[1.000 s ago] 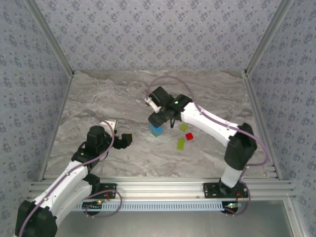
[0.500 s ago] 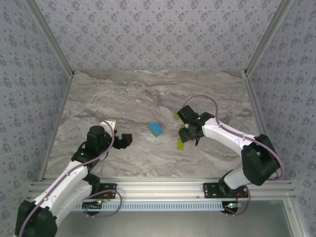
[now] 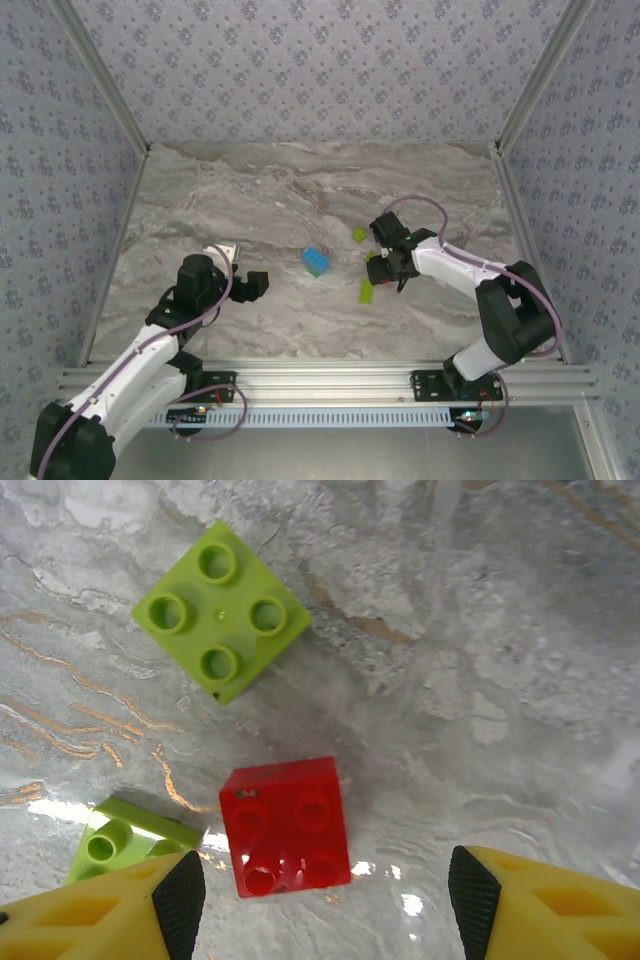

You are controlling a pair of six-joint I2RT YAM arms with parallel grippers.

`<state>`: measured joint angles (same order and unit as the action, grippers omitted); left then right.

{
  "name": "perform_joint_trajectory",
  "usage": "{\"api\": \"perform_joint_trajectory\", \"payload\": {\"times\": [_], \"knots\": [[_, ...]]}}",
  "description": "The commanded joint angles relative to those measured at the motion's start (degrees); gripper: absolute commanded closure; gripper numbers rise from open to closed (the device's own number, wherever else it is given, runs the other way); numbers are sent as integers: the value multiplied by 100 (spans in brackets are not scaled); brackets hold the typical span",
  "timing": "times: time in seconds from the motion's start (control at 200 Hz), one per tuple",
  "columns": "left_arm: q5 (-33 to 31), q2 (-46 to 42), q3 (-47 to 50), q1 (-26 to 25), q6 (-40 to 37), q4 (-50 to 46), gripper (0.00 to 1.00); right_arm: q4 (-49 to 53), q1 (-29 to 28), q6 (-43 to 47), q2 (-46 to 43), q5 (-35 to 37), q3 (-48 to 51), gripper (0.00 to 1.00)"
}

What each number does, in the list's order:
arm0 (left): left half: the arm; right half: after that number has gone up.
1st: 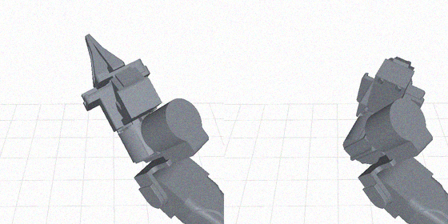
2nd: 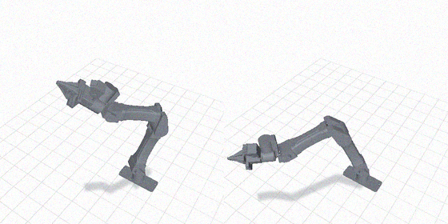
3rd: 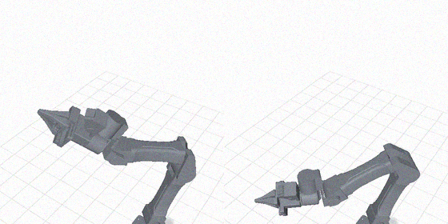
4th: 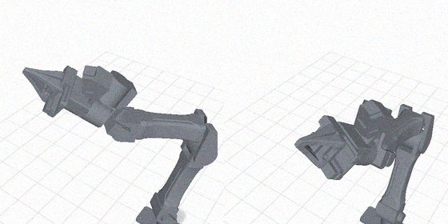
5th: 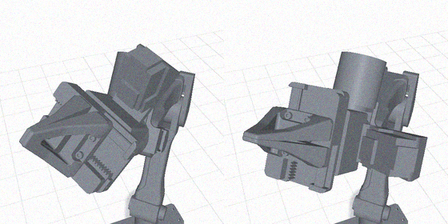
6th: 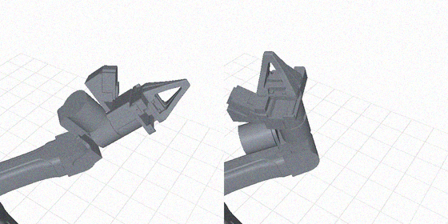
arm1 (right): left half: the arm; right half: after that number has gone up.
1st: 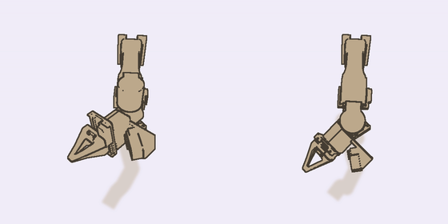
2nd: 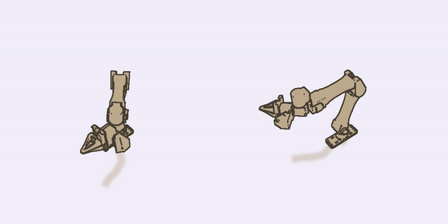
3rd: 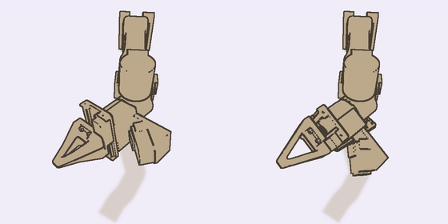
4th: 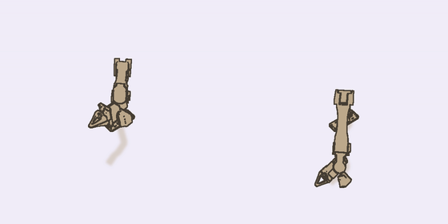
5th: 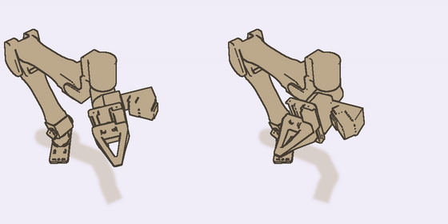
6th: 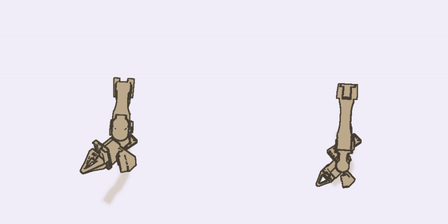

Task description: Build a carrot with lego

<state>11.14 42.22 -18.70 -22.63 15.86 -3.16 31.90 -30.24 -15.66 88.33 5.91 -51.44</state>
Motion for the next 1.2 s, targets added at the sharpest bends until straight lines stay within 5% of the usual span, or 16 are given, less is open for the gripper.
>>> {"api": "perform_joint_trajectory", "payload": {"times": [0.0,0.27,1.194], "knots": [[7,14,-309,-34,-109,131,7,-142,19,89,178,-215,-139,30],[12,40,-311,-36,-109,140,7,-175,35,111,366,-223,-204,31],[4,43,-319,-35,-109,129,7,156,28,114,465,-100,-454,65]]}}
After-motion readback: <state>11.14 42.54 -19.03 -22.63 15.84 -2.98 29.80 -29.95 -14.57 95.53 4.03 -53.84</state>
